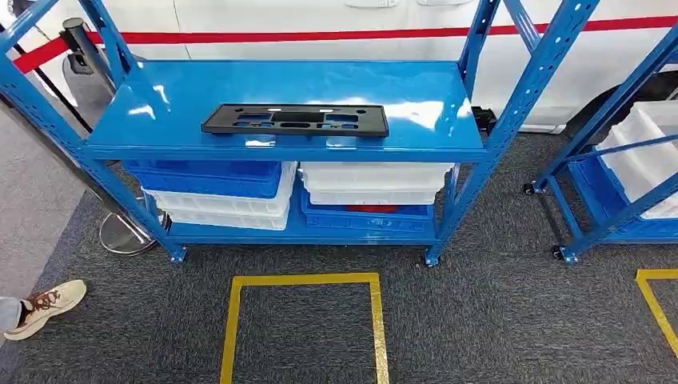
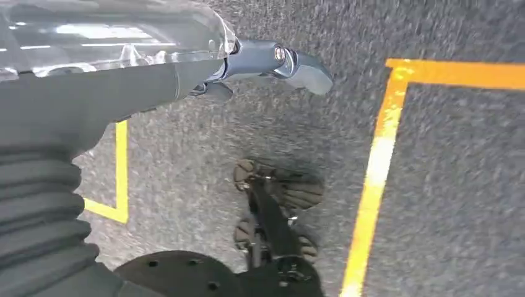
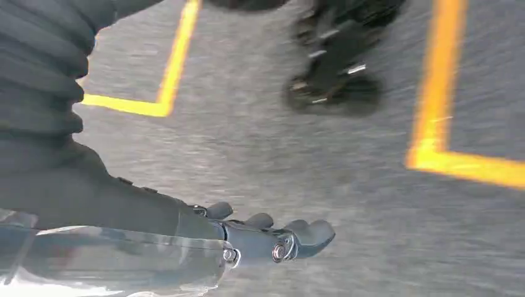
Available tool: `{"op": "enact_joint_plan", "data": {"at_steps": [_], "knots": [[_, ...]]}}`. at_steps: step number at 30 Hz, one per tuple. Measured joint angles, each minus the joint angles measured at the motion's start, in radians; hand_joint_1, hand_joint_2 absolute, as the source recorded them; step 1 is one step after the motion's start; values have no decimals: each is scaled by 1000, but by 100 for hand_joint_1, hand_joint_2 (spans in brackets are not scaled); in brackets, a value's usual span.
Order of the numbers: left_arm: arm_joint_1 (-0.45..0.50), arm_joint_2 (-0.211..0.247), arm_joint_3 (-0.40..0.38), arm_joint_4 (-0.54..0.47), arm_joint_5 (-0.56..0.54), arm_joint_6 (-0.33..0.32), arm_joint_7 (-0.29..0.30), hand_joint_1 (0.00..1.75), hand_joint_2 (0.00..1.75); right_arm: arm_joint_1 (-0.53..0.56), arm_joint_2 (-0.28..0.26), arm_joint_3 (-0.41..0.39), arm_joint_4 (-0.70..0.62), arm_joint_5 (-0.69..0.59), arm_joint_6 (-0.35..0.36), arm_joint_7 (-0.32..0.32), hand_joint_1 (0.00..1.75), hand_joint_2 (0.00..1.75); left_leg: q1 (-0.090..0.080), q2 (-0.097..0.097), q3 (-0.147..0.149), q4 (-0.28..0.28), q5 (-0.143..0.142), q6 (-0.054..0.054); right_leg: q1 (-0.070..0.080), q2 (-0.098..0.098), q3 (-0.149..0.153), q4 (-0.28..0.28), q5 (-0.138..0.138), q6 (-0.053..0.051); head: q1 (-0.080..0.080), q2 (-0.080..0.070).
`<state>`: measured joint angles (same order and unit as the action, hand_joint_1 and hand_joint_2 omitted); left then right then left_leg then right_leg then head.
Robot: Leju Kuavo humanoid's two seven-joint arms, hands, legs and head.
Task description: Take the parts from the cabinet and place them on the table.
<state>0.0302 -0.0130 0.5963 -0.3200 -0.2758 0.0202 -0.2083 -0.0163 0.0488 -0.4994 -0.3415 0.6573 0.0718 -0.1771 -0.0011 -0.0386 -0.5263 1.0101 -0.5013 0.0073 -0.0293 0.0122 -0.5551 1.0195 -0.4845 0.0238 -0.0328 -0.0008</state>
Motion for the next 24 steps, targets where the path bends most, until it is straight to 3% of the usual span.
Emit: {"op": "enact_joint_plan", "data": {"at_steps": [5,6,7,8,11,12,13,14,16,18,21,22,23,24], "knots": [[-9,-1,60,9,-29,6,-17,0,0,-16,14,28,-104,-71,42,-84,0,0,-4,0,-3,6,-2,10,-3,0,2,-5,4,9,0,0],[-11,-1,69,10,-33,6,-19,0,0,-17,15,35,-129,-86,48,-95,0,0,-4,0,-2,-1,2,16,-2,0,5,-9,6,13,0,0],[-13,-3,78,11,-38,6,-22,0,0,-18,16,45,-160,-102,55,-107,0,0,11,2,13,-19,13,26,-1,-1,6,-5,0,16,0,0],[-16,-6,85,12,-41,6,-26,0,0,-19,16,53,-187,-116,61,-119,0,0,8,3,18,-26,16,29,0,-5,-3,19,-16,15,2,0],[-23,-10,112,19,-52,6,-31,0,0,-21,16,85,-281,-161,82,-148,0,0,6,6,18,-25,16,33,1,-6,-120,243,-117,15,3,0],[-24,-10,121,21,-55,6,-32,0,0,-21,16,99,-314,-176,89,-159,0,0,6,5,19,-24,15,33,1,-6,-151,293,-121,15,3,0],[-25,-11,128,23,-60,6,-34,0,0,-21,16,110,-344,-188,97,-166,0,0,6,4,21,-23,12,32,1,-7,-158,292,-100,15,3,0],[-25,-14,135,24,-62,6,-34,0,0,-21,16,123,-375,-200,102,-175,0,0,6,1,25,-21,8,29,0,-7,-145,249,-60,14,3,0],[-26,-18,150,27,-71,6,-37,0,0,-25,16,150,-451,-228,117,-194,0,0,7,-3,41,-18,-6,20,0,-6,-65,70,49,7,3,0],[-33,-21,162,32,-73,6,-42,0,0,-35,16,172,-502,-248,130,-209,0,0,1,-4,32,-9,-16,7,9,4,-44,18,39,0,3,0],[-36,-22,182,32,-84,6,-47,0,0,-38,17,213,-603,-283,150,-231,0,0,7,-6,28,-15,-17,-7,14,3,-47,18,28,-14,3,0],[-38,-23,189,33,-87,7,-48,0,0,-42,17,226,-638,-294,155,-240,0,0,6,-7,32,-15,-21,-15,7,2,-43,10,30,-22,3,0],[-39,-25,196,35,-91,7,-49,0,0,-45,19,241,-673,-306,162,-249,0,0,10,8,32,1,-33,-21,6,-1,-36,3,30,-29,2,0],[-42,-27,202,37,-94,8,-50,0,0,-49,18,257,-710,-319,170,-258,0,0,10,22,9,49,-60,-26,6,0,-32,0,28,-36,0,0]]}}
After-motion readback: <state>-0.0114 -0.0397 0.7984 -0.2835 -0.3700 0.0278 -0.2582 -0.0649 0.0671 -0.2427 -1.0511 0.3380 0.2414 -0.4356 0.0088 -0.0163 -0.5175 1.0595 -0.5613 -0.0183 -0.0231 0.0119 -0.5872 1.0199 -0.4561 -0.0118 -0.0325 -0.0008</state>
